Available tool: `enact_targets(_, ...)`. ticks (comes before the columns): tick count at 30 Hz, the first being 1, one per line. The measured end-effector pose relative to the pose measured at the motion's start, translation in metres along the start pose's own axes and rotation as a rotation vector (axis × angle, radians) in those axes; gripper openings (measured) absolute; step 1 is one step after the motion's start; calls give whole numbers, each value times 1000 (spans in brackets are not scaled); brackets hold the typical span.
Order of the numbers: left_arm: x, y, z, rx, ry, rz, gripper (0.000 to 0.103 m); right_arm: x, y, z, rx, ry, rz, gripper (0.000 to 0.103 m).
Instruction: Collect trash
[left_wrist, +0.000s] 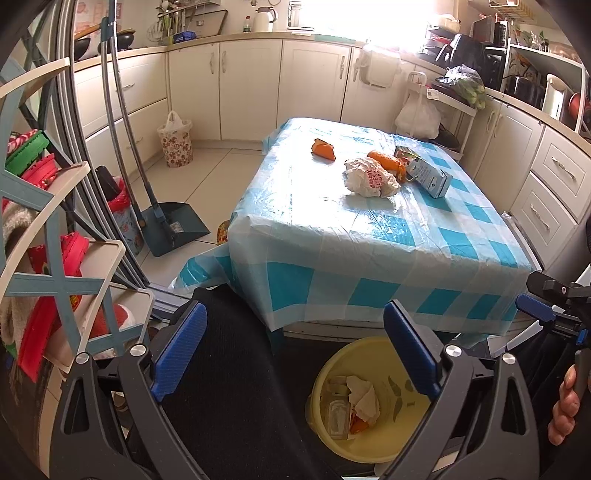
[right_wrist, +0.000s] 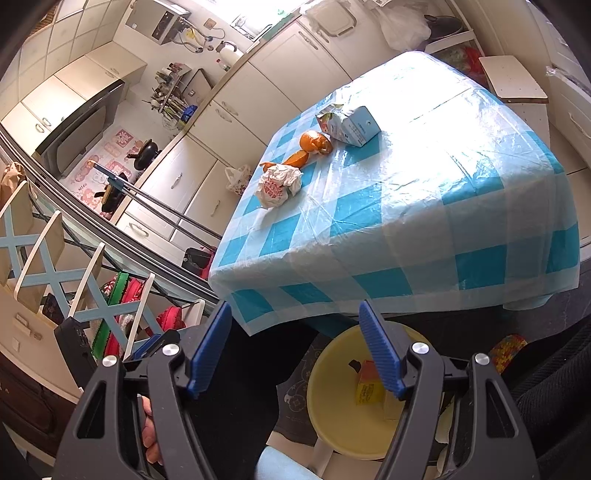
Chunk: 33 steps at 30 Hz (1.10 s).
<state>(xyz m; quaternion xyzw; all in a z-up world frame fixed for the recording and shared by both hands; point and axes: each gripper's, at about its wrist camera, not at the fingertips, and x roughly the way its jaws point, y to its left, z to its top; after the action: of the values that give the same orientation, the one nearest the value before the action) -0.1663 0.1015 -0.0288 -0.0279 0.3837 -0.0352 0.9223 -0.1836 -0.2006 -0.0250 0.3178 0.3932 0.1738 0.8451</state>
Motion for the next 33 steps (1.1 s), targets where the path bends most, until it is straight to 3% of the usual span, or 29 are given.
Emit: enact_targets(33, 1, 0, 0, 1, 2, 0, 95, 0, 0, -1, -3, -2, 2, 69)
